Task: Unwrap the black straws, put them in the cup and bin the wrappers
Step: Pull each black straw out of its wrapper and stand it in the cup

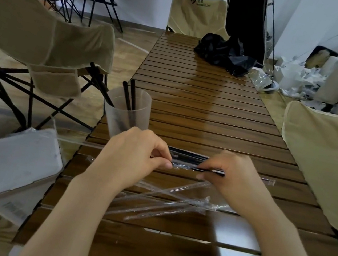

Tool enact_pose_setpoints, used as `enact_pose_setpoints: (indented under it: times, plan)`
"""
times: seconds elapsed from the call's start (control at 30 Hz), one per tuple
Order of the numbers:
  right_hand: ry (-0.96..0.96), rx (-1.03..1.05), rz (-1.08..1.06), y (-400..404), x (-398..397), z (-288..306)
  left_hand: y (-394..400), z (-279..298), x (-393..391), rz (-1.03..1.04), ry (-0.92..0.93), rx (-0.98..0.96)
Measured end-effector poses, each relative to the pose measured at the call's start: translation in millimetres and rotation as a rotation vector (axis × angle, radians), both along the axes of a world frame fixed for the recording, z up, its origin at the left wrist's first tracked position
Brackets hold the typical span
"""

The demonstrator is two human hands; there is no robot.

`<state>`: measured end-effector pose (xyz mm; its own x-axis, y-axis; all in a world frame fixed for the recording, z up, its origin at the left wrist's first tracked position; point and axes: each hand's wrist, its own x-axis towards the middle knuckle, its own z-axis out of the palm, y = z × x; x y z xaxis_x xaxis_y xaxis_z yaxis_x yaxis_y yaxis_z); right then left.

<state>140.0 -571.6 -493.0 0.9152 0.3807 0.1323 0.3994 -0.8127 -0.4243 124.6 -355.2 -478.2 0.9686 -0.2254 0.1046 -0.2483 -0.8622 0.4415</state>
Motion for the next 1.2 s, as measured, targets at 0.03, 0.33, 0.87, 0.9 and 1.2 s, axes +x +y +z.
enact_pose_setpoints:
  times: [0.03,0.33,0.87,0.9,1.2]
  plan:
    - [0.009,0.016,-0.008,1,0,0,1,0,0,0.002,0.005,-0.006]
    - [0.065,0.071,-0.112,-12,-2,1,10,0,1,0.033,-0.013,-0.021]
    - [-0.089,0.033,-0.035,8,-2,-2,5,-1,1,0.06,-0.018,-0.023]
    - [-0.097,0.025,-0.061,5,0,-2,4,-2,0,0.058,-0.021,-0.025]
    - [-0.192,-0.05,-0.382,-29,4,-8,-17,-11,1,0.027,0.056,0.042]
